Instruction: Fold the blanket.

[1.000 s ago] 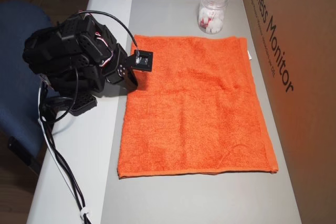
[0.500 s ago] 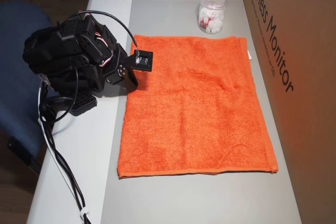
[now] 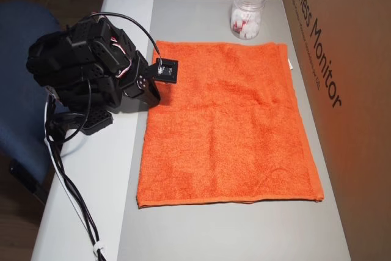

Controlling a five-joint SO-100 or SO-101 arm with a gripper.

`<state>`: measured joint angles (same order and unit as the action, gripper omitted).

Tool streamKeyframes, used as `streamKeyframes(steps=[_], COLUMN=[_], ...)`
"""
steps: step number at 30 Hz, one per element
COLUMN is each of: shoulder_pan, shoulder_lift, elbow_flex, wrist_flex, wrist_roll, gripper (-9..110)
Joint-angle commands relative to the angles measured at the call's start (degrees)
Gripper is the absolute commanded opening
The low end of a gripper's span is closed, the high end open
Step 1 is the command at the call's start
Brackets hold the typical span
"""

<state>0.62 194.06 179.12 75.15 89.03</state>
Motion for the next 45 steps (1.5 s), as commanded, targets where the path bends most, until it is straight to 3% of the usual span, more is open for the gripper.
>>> streamKeyframes(steps=[1, 22, 45], shoulder_pan=[0.00, -0.53, 0.00], shoulder_lift=[0.44, 0.35, 0.09], elbow_flex=[0.44, -0.53, -18.19], wrist_flex=[0.18, 0.18, 0.44], wrist_roll=[-0.53, -0.53, -0.62], gripper=[0, 0, 0])
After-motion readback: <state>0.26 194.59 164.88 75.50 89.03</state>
